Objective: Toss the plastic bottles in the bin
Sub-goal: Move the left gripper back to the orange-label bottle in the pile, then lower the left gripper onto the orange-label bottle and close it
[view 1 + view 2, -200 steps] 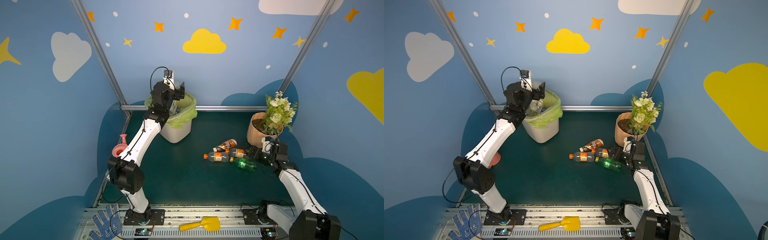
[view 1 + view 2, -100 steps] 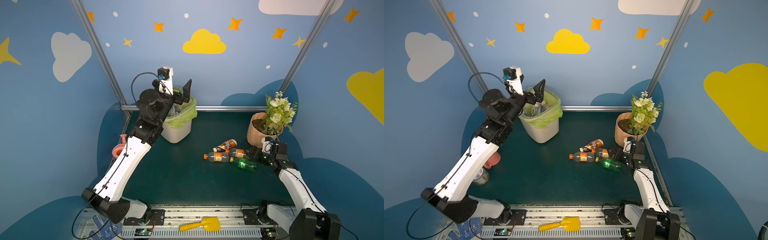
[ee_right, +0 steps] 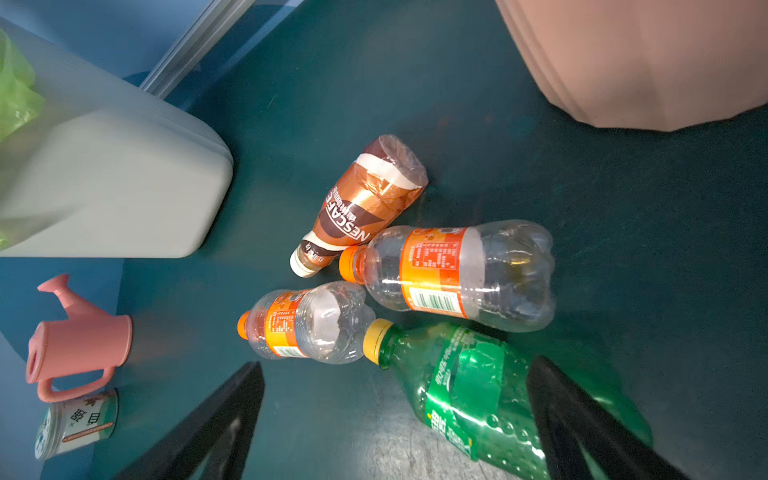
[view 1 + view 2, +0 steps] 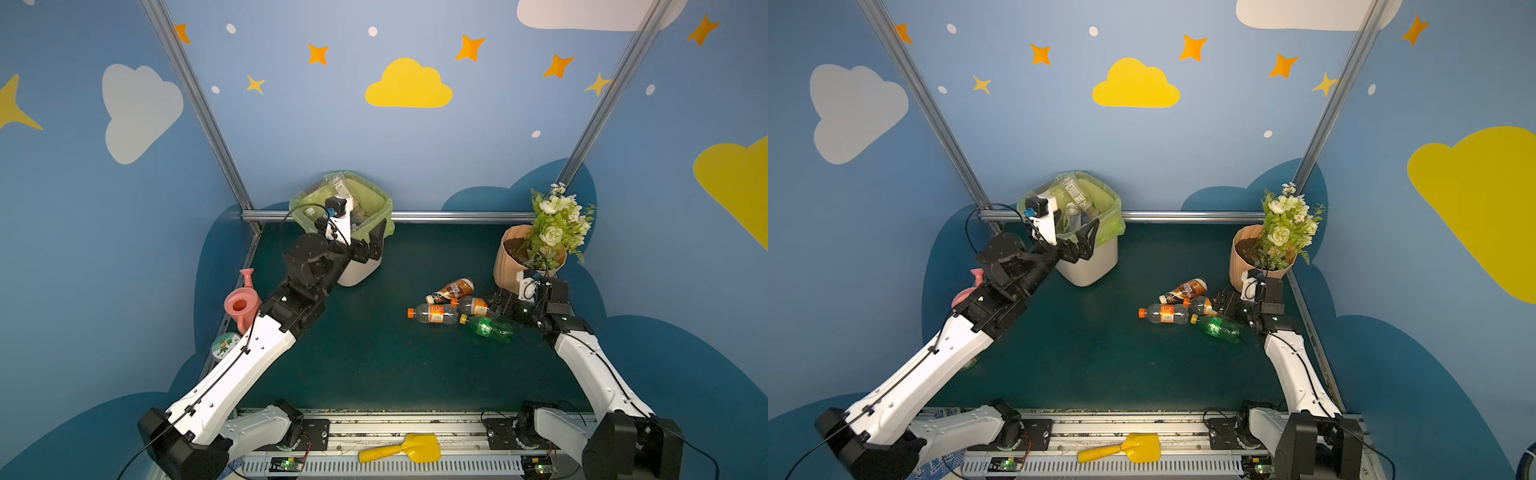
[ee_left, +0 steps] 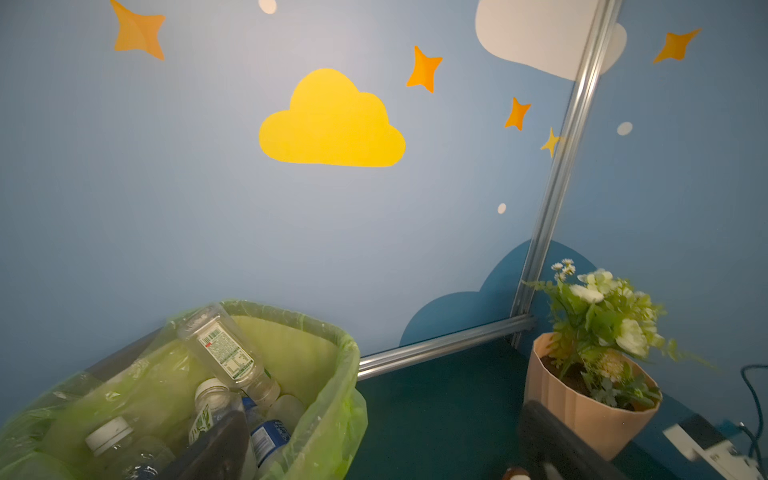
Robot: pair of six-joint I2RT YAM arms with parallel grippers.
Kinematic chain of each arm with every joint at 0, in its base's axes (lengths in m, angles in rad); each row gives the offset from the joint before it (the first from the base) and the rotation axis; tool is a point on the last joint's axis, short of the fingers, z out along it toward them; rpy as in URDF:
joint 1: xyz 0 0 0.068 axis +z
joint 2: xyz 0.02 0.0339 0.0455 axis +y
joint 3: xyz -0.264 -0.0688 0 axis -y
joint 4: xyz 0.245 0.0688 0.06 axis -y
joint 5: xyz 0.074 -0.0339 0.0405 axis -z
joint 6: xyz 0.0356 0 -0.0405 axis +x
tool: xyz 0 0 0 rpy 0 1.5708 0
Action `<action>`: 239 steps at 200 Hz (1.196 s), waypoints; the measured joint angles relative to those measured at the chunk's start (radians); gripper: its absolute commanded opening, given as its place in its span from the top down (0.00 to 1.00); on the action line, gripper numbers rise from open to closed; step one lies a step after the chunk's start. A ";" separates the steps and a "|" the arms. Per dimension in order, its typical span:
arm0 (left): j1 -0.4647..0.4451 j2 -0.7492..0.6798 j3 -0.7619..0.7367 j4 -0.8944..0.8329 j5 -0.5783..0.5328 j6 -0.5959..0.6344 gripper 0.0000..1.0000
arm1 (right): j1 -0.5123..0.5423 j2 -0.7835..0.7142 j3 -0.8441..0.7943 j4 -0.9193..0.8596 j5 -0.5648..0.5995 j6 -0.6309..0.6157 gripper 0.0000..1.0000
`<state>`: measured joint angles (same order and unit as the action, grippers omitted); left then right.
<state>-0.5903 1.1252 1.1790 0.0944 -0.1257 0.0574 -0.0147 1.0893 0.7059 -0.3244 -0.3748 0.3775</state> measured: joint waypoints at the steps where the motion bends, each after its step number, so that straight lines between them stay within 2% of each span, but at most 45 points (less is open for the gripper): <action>1: -0.002 -0.001 -0.002 0.000 -0.001 0.001 0.00 | 0.002 0.001 0.001 0.000 0.001 0.000 0.03; 28: -0.069 -0.015 -0.047 -0.032 -0.018 0.054 0.00 | 0.019 0.012 0.011 -0.010 0.024 0.002 0.03; 55: -0.138 0.035 -0.085 -0.078 -0.014 0.116 0.00 | 0.019 0.014 0.013 -0.017 0.060 0.008 0.03; 90: -0.253 0.222 -0.071 -0.168 0.026 0.216 0.00 | 0.016 0.011 0.013 -0.029 0.093 0.015 0.03; 118: -0.311 0.404 0.005 -0.248 0.073 0.289 0.00 | 0.009 0.000 0.013 -0.038 0.106 0.019 0.03; 182: -0.357 0.762 0.296 -0.448 0.098 0.428 0.06 | -0.024 -0.043 0.008 -0.040 0.128 0.019 0.03; 239: -0.354 0.910 0.354 -0.516 0.096 0.507 0.07 | -0.044 -0.043 -0.001 -0.041 0.127 0.018 0.03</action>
<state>-0.9443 2.0350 1.5333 -0.4217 -0.0299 0.5640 -0.0586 1.0466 0.7048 -0.3656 -0.2474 0.3958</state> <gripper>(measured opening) 0.931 0.971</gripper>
